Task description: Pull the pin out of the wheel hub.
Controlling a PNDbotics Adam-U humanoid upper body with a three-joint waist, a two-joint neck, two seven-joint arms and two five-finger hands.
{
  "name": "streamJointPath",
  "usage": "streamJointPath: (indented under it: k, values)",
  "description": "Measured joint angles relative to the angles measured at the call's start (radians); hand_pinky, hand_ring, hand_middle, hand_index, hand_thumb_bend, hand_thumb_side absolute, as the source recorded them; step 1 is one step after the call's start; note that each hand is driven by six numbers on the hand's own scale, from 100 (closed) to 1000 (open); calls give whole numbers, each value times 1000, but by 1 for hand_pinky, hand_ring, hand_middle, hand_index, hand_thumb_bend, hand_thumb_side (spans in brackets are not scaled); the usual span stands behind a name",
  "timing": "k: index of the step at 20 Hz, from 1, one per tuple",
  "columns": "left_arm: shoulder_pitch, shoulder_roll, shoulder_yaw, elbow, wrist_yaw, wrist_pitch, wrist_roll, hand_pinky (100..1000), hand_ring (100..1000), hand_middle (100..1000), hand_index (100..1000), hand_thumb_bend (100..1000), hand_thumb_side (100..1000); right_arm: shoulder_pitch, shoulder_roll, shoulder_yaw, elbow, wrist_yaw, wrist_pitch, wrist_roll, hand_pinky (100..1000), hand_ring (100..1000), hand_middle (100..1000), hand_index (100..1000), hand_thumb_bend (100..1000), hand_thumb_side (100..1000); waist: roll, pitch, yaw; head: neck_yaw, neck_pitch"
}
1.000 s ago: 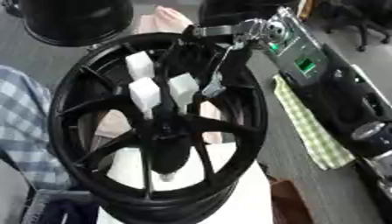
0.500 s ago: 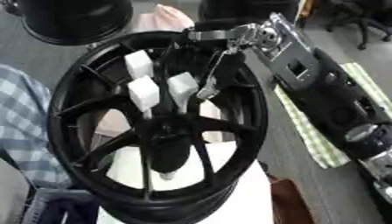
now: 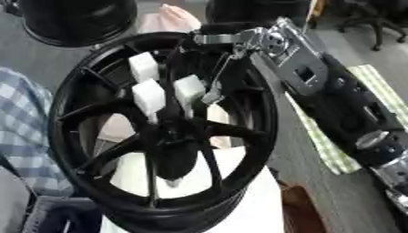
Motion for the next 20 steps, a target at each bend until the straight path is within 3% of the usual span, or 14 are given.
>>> streamJointPath:
  k: [11,20]
  values:
    - [-1,0,0,0,0,0,0,621,611,528,722,447,579,9,0,6,0,-19,41,-7,637,674,505,667,547,171,-1,0,2,0,0]
    - [-2,0,0,0,0,0,1,621,611,528,721,449,578,17,0,9,0,-19,42,-5,633,666,496,658,535,157,-2,0,4,-2,0]
